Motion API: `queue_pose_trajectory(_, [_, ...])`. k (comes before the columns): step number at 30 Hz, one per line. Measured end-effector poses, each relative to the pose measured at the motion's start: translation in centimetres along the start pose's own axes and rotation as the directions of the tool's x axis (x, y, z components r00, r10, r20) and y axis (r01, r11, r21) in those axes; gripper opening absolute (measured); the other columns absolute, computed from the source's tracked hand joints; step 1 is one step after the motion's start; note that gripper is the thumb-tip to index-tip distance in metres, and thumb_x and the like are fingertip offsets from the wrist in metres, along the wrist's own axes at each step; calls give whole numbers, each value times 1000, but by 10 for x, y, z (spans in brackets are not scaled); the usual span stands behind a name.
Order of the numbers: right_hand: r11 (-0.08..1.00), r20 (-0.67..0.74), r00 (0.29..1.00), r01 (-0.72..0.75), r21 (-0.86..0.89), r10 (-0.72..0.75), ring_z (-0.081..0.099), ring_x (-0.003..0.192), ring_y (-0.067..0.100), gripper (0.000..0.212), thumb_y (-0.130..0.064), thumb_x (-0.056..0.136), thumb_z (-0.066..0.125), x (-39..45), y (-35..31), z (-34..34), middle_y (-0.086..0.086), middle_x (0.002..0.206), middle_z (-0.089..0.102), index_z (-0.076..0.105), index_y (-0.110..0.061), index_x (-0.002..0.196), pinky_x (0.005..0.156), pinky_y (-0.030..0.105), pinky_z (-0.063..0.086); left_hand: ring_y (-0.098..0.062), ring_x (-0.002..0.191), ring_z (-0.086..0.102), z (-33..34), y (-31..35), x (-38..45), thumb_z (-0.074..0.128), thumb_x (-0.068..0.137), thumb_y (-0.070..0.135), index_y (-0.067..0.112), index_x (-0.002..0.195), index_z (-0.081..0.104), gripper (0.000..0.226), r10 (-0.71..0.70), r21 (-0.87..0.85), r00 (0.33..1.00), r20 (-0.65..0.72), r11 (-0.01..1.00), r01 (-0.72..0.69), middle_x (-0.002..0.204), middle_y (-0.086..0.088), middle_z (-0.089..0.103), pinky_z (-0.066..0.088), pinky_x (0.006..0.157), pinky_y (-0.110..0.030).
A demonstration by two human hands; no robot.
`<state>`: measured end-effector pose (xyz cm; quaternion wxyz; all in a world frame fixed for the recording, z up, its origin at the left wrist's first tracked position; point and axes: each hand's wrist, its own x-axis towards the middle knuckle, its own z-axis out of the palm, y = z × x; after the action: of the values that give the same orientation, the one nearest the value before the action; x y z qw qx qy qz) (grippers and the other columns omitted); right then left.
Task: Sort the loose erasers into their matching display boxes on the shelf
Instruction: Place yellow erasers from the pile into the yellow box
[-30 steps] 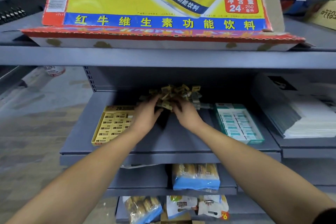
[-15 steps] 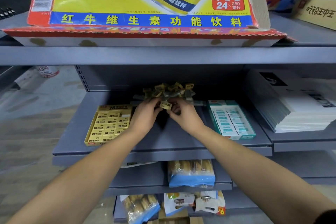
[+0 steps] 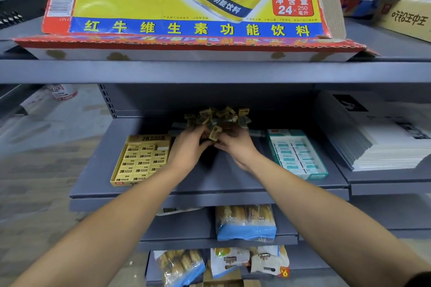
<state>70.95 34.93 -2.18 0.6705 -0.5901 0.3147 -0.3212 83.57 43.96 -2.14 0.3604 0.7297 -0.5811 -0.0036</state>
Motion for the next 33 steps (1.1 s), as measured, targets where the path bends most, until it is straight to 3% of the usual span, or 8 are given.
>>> queue_pose_trajectory(2, [1000, -26, 1000, 8, 6, -8, 64, 108, 28, 29, -1, 91, 58, 1, -2, -1, 15, 116, 66, 58, -6, 120, 88, 39, 56, -20, 94, 62, 1, -1, 0, 69, 86, 17, 17, 106, 63, 21, 6, 15, 1000, 4, 1000, -6, 103, -2, 68, 52, 79, -35])
queue_pose_trajectory(6, [872, -2, 962, 245, -424, -272, 66, 99, 15, 24, -13, 89, 66, 2, -3, -9, 3, 106, 68, 63, -10, 113, 79, 21, 53, -25, 107, 60, -1, -4, 0, 67, 87, 19, 17, 126, 57, 40, 3, 47, 1000, -12, 999, -3, 119, -6, 64, 52, 87, -39])
queue_pose_trajectory(10, [771, 60, 916, 368, -520, -397, 65, 91, 8, 16, -16, 90, 65, -1, -4, -5, -3, 98, 69, 67, -13, 106, 75, 13, 49, -25, 111, 59, -6, -4, -1, 67, 88, 15, 12, 122, 63, 34, 50, 54, 999, -8, 997, -49, 123, -5, 62, 50, 90, -36])
queue_pose_trajectory(15, [241, 424, 683, 654, -717, -594, 63, 98, 22, 15, -13, 87, 70, 5, 5, 0, 4, 104, 69, 70, -9, 101, 86, 32, 51, -25, 105, 59, -16, -12, -7, 65, 88, 10, 9, 116, 65, 28, 10, 52, 999, -48, 999, -7, 117, -7, 63, 43, 83, -24])
queue_pose_trajectory(17, [137, 476, 636, 674, -726, -607, 63, 98, 27, 12, -11, 87, 69, 7, 8, 7, 6, 103, 69, 70, -8, 98, 86, 37, 51, -24, 104, 60, -23, -18, -10, 66, 87, 9, 9, 115, 66, 28, 5, 52, 999, -53, 999, -3, 116, -7, 63, 43, 83, -24])
queue_pose_trajectory(23, [153, 514, 593, 734, -662, -620, 67, 95, 24, 16, -6, 85, 71, 15, 10, 43, 8, 105, 71, 72, -6, 101, 84, 35, 54, -22, 102, 60, -44, -44, -20, 66, 88, 14, 11, 118, 66, 30, -51, 82, 996, -78, 995, 57, 114, -7, 63, 44, 86, -23])
queue_pose_trajectory(29, [285, 495, 683, 699, -655, -537, 65, 104, 23, 21, -12, 88, 68, 25, 20, 80, 7, 114, 70, 72, -9, 109, 88, 35, 53, -27, 105, 59, -77, -74, -39, 62, 88, 5, 10, 123, 63, 36, -162, 117, 979, -126, 977, 177, 115, -9, 62, 41, 81, -24])
queue_pose_trajectory(33, [276, 535, 726, 671, -688, -432, 65, 101, 26, 21, -14, 90, 64, 34, 27, 95, 6, 112, 70, 72, -10, 109, 81, 41, 54, -29, 102, 59, -92, -92, -53, 54, 91, 6, 16, 122, 63, 34, -282, 129, 944, -168, 944, 305, 114, -6, 59, 46, 81, -32])
